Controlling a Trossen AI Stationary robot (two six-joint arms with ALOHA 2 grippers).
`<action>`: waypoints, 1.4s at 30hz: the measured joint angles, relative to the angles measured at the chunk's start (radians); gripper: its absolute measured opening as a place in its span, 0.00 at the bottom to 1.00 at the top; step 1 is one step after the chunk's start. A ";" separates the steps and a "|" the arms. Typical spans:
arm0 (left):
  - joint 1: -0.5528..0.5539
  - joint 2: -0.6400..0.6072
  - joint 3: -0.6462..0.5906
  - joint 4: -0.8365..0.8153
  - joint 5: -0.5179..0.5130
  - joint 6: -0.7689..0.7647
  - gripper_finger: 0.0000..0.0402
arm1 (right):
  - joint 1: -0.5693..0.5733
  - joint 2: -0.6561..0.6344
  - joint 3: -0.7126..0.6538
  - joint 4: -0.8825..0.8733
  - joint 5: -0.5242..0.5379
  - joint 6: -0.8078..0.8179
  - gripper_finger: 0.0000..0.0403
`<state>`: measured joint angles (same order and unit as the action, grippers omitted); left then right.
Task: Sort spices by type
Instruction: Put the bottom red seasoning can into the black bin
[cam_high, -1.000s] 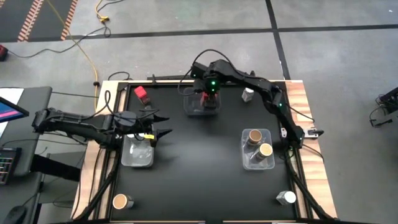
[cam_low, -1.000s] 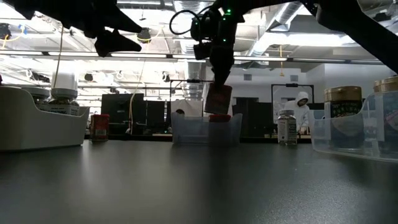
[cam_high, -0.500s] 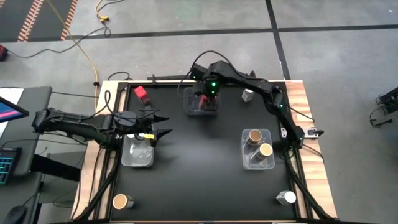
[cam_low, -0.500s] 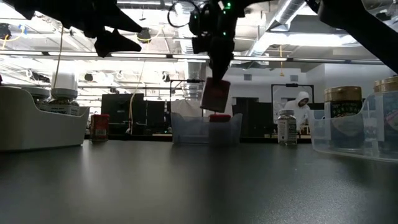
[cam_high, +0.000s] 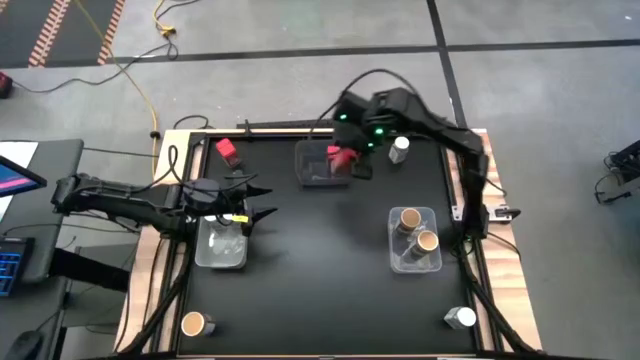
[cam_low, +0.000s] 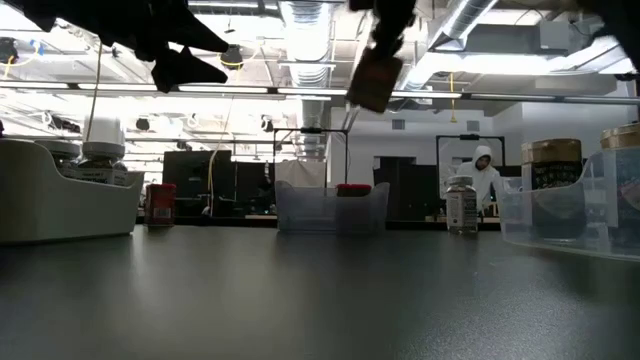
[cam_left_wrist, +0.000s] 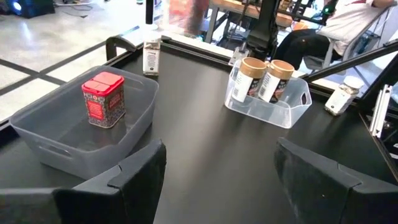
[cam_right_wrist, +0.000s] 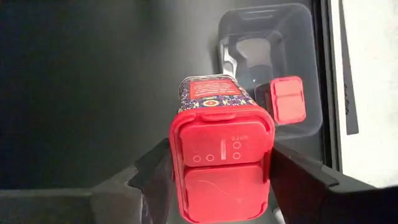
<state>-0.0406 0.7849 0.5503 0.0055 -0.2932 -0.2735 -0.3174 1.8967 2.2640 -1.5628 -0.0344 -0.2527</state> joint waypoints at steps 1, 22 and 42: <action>0.000 0.000 0.000 0.000 0.000 0.000 0.71 | 0.001 -0.035 -0.040 -0.005 0.017 0.011 0.62; 0.000 0.000 0.000 0.000 -0.001 -0.017 0.71 | -0.059 -0.601 -1.051 0.783 -0.081 0.031 0.62; 0.000 0.000 0.000 -0.003 -0.003 -0.064 0.71 | -0.146 -0.059 -0.631 0.748 -0.179 -0.249 0.62</action>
<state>-0.0406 0.7849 0.5507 0.0027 -0.2966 -0.3371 -0.4631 1.8373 1.6331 -0.8149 -0.2138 -0.5021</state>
